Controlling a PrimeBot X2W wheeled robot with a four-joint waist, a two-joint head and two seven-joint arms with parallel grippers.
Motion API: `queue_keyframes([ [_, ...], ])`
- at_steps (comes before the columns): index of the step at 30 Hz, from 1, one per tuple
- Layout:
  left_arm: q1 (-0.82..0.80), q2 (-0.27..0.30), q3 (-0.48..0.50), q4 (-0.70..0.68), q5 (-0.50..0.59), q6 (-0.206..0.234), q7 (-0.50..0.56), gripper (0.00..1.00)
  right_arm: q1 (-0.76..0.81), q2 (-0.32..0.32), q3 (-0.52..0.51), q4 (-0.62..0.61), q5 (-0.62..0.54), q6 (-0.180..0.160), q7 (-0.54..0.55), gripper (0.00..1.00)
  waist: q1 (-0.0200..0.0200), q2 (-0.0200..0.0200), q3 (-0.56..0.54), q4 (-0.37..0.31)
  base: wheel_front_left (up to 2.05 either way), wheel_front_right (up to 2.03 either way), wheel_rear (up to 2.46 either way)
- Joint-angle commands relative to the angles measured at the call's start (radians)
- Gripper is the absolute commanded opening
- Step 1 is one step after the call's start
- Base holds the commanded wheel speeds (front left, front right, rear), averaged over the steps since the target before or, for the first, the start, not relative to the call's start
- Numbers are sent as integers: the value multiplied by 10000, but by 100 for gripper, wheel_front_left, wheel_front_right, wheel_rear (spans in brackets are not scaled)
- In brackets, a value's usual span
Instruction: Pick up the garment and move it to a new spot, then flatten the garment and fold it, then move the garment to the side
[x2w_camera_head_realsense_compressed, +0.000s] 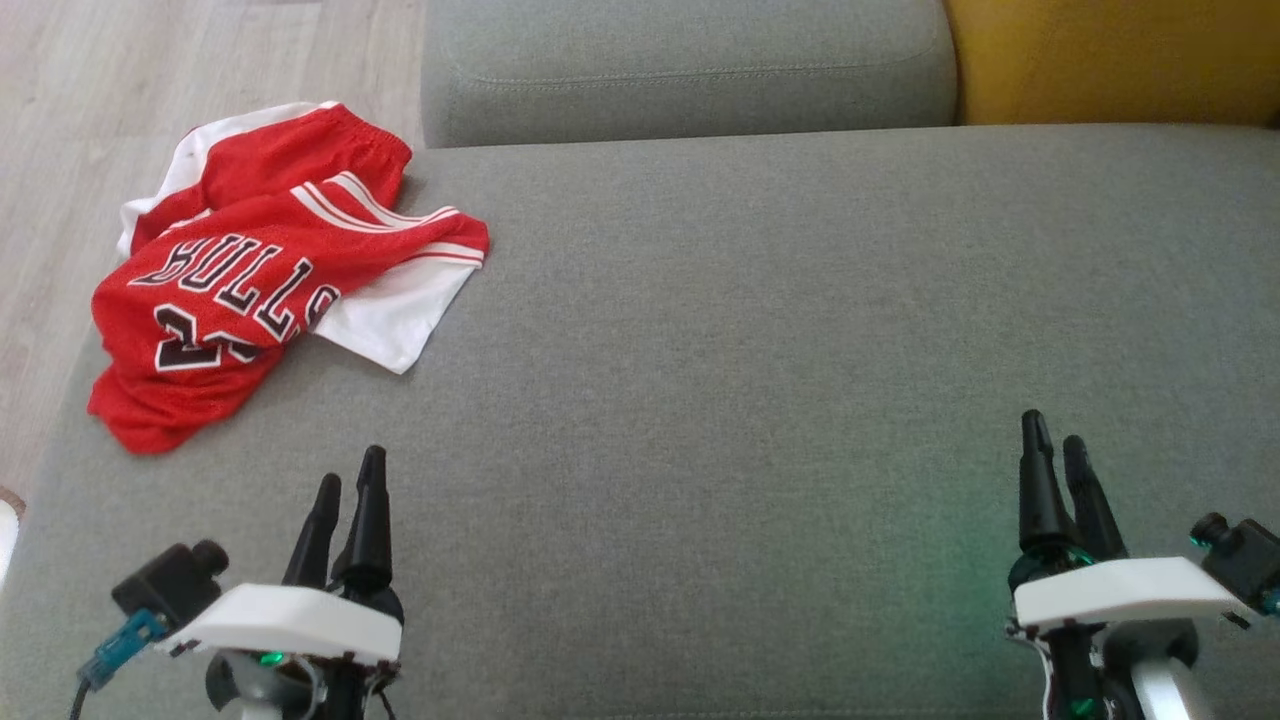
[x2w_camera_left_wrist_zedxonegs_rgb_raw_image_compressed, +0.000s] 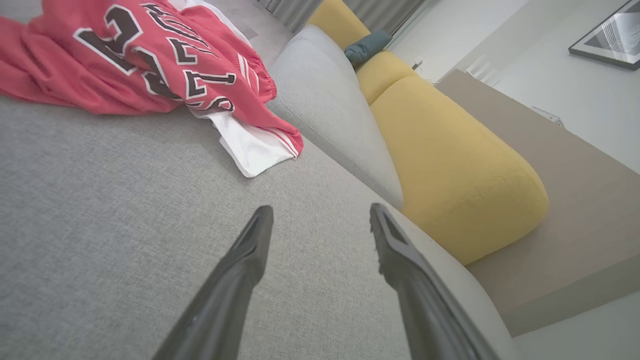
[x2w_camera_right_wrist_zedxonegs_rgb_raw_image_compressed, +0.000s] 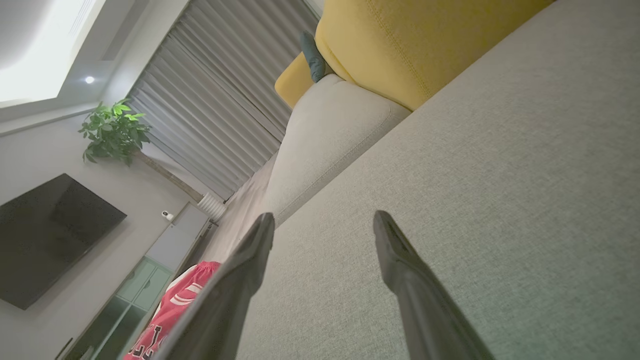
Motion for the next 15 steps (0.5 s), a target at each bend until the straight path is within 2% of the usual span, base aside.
queue_keyframes([
  [1, -384, 135, 105, -442, 346, 41, -134, 100, -403, -65, 181, -433, -343, 45, -148, 100, 0, 0, 15, 4, 0, 0, 0],
  [15, -463, 156, -145, -599, 2128, 203, -543, 100, -530, -75, 399, -528, -2233, 54, -561, 100, 0, 0, 111, 24, 0, 0, 0],
])
